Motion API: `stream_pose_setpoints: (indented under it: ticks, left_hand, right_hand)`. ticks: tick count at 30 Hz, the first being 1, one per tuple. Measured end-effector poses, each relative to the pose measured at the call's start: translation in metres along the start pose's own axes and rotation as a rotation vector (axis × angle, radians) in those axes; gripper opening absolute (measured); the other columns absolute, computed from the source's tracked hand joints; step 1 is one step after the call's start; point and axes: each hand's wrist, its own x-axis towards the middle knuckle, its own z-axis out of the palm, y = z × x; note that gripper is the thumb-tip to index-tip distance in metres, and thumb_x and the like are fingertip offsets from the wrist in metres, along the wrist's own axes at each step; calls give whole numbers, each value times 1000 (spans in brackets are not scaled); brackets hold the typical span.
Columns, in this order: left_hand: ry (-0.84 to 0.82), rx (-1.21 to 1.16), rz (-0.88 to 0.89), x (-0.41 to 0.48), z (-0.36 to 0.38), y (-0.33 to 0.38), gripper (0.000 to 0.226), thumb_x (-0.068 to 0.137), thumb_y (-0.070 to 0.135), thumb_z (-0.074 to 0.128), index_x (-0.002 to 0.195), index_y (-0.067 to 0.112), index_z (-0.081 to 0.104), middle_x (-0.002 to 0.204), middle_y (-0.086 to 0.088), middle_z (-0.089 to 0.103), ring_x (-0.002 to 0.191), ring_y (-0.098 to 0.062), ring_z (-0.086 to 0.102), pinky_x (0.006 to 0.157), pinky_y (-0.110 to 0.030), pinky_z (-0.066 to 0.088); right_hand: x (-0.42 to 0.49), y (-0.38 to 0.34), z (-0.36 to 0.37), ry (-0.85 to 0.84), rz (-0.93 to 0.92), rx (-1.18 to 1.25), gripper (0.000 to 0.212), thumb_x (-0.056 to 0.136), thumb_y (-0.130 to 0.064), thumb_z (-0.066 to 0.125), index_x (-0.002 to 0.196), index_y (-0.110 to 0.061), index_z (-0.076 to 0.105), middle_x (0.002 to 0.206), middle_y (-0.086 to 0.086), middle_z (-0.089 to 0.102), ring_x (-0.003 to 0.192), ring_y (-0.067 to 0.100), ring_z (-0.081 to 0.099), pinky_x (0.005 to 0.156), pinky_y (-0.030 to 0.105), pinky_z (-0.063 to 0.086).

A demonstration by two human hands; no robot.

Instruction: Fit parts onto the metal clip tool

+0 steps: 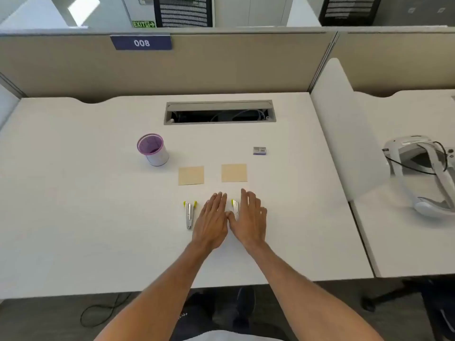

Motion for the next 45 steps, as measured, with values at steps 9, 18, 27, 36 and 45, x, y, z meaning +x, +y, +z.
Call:
stream_pose_setpoints:
  ticks: [9, 18, 27, 36, 45]
  left_hand:
    - [-76, -349, -70, 27, -5, -6, 60, 111, 7, 40, 170, 11, 33, 162, -6, 53, 147, -28, 48, 109, -44, 48]
    - [12, -935, -281, 37, 1, -7, 47, 114, 5, 41, 157, 17, 54, 145, -3, 68, 128, -25, 69, 113, -48, 52]
    - [-193, -1456, -444, 48, -15, -16, 39, 113, 46, 58, 132, 16, 74, 123, -4, 82, 111, -19, 80, 93, -36, 66]
    - [-257, -1549, -502, 50, -17, -13, 40, 101, 47, 76, 126, 15, 77, 122, -9, 82, 112, -26, 81, 83, -36, 66]
    - [-299, -1614, -512, 50, -27, -7, 37, 103, 47, 74, 115, 12, 77, 109, -6, 83, 102, -19, 81, 76, -27, 64]
  right_hand:
    - [17, 0, 4, -33, 231, 328, 64, 97, -39, 76, 145, -17, 40, 131, 7, 60, 119, 31, 64, 84, 43, 57]
    - [27, 1, 9, -43, 291, 474, 54, 96, -21, 77, 138, -21, 44, 109, 2, 69, 96, 27, 70, 73, 37, 54]
    - [27, 5, 1, -23, 330, 896, 18, 98, -25, 76, 113, -26, 68, 97, -6, 79, 83, 13, 78, 72, 37, 66]
    - [19, 7, -7, -29, 305, 959, 12, 103, -28, 72, 114, -27, 75, 100, -8, 79, 91, 14, 78, 73, 25, 63]
    - [28, 2, -10, -14, 354, 899, 16, 100, -26, 72, 115, -29, 70, 96, -5, 77, 87, 17, 76, 78, 53, 66]
